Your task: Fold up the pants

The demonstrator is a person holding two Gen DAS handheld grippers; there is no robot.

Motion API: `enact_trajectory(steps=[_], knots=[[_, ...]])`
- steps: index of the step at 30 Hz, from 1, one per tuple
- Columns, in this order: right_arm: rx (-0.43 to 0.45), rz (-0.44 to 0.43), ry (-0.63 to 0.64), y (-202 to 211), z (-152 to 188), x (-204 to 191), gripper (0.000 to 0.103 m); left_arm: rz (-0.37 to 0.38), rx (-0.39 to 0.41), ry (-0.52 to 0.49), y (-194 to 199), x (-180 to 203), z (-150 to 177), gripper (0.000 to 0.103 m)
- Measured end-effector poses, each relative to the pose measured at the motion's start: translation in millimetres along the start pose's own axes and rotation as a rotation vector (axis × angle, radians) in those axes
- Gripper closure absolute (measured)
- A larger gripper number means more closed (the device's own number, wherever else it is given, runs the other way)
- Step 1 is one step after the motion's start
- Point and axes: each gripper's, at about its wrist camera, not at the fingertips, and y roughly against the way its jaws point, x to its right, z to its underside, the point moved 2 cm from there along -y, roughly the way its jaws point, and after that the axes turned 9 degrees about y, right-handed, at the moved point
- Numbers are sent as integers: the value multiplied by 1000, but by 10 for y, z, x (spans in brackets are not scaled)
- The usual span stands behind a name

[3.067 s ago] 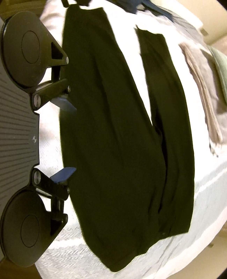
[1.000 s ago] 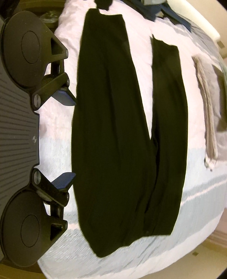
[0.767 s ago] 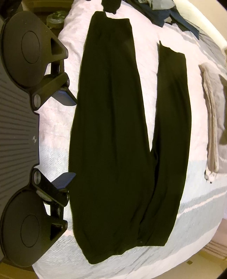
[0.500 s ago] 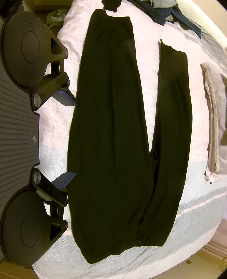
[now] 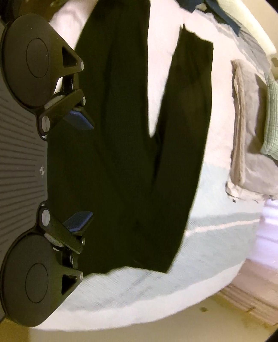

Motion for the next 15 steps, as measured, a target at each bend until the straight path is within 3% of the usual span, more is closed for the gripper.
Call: enact_trajectory(steps=[8,15], knots=[[33,-13,215,-834,-623,1166,23,-31,19,-86,-740,327,-954,1],[39,-47,375,-1441,-1140,1543,23,-45,45,-231,-1313,152,-1548,2]])
